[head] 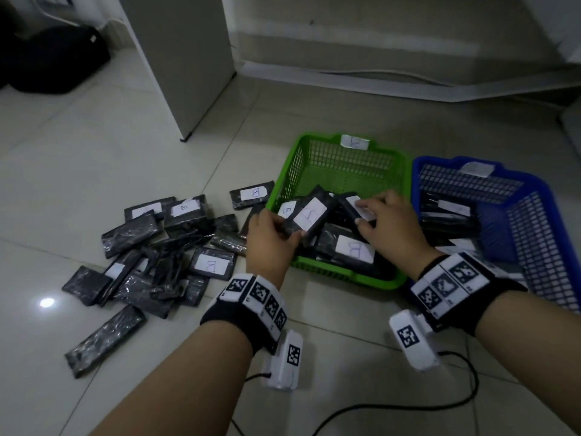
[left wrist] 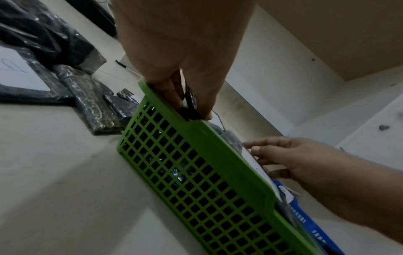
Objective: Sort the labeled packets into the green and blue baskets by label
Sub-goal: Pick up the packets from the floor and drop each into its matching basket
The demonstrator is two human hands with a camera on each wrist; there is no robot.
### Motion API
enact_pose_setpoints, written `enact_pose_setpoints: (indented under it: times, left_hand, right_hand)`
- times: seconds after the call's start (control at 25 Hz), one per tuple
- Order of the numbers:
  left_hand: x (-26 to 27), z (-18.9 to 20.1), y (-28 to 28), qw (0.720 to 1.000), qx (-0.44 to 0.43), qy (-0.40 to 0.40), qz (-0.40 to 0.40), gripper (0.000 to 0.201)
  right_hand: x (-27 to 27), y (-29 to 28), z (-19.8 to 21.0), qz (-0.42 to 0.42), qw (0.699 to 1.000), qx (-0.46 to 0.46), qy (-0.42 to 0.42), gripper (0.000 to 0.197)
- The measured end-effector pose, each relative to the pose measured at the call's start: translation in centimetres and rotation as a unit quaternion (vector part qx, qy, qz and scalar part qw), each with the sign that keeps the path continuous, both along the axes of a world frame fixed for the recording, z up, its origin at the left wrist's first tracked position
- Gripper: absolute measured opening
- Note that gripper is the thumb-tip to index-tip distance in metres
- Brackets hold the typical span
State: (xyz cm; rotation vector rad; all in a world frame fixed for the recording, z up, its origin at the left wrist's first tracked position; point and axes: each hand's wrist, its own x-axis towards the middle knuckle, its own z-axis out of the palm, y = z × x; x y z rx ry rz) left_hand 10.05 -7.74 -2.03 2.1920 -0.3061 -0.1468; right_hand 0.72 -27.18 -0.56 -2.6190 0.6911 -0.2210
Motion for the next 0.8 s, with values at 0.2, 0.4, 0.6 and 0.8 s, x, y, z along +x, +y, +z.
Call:
enact_pose_setpoints:
  times: [0.2, 0.4, 0.6, 0.8]
  left_hand:
    - [-0.2, -1.3, 1.9, 0.992, 0.044, -0.091, -0.077, 0.033]
    - [0.3, -2.2, 8.1, 0.982, 0.045, -0.173, -0.062, 0.020]
    - [2.0, -3.4, 16.0, 0.967, 0.214, -0.107, 0.084, 0.037]
    - [2.3, -4.2, 19.5, 0.989, 0.142, -0.025, 0.038, 0.046]
  right_hand:
    - [-0.9, 3.3, -1.3, 0.040, 0.999, -0.012, 0.002, 0.025]
    - [-0.2, 5.7, -0.5, 0.020, 0.998, -0.032, -0.052, 0.023]
    - [2.7, 12.3, 0.1, 0.180, 0.975, 0.008, -0.133, 0.020]
    - [5.4, 17.9, -2.0, 0.312, 0.946, 0.087, -0.005, 0.026]
